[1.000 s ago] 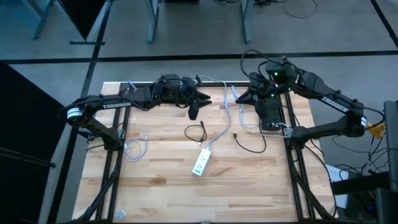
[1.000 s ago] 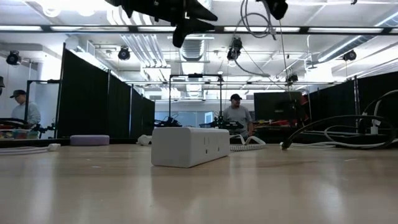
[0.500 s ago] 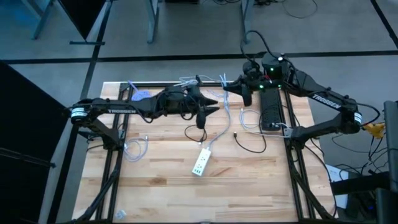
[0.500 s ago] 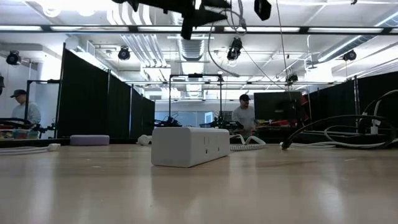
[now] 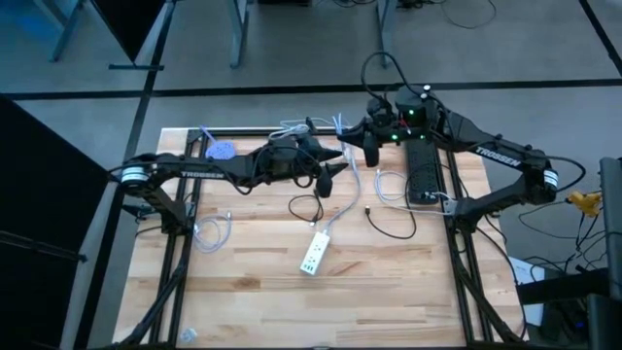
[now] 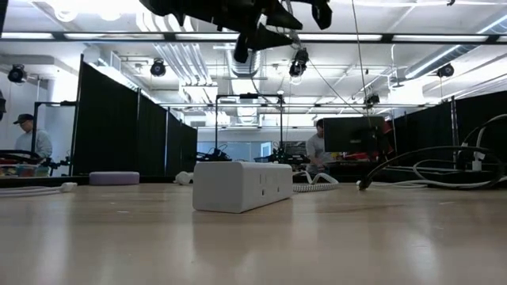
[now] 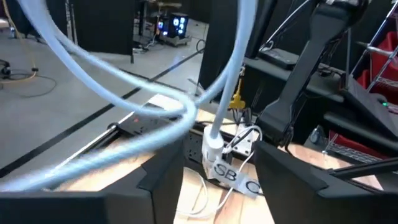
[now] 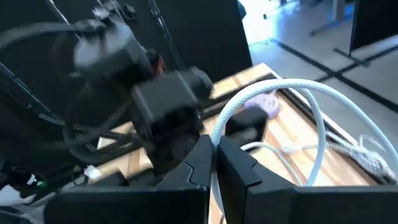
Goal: Insert USB
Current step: Insert the blue charger cable into the white outlet extension
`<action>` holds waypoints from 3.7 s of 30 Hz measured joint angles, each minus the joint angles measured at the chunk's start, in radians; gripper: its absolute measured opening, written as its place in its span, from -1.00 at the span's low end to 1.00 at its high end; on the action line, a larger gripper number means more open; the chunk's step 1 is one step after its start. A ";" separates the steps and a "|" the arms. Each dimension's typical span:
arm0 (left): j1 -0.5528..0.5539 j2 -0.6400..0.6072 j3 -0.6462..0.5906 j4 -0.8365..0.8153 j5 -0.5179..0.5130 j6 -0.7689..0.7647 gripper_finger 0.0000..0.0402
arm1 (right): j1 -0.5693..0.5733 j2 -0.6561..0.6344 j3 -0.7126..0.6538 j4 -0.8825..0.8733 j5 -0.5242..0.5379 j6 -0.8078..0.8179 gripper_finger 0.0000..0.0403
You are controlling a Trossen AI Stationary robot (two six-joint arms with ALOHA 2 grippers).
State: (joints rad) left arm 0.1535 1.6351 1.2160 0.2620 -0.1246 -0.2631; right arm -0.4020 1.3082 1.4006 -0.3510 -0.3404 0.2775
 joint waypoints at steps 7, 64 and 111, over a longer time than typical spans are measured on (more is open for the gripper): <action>0.004 0.015 0.000 0.002 -0.026 -0.023 0.01 | 0.003 0.030 0.000 0.036 0.001 0.002 -1.00; 0.004 -0.044 0.000 -0.057 -0.133 0.045 -0.99 | 0.019 -0.005 0.000 0.094 0.050 0.001 -1.00; -0.257 -0.198 0.000 -0.087 0.199 -0.380 -1.00 | 0.406 -0.129 0.000 -0.182 -0.088 -0.307 -0.53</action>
State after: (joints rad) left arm -0.1040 1.4372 1.2160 0.1755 0.0748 -0.6428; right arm 0.0040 1.1789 1.4006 -0.5331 -0.4283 -0.0298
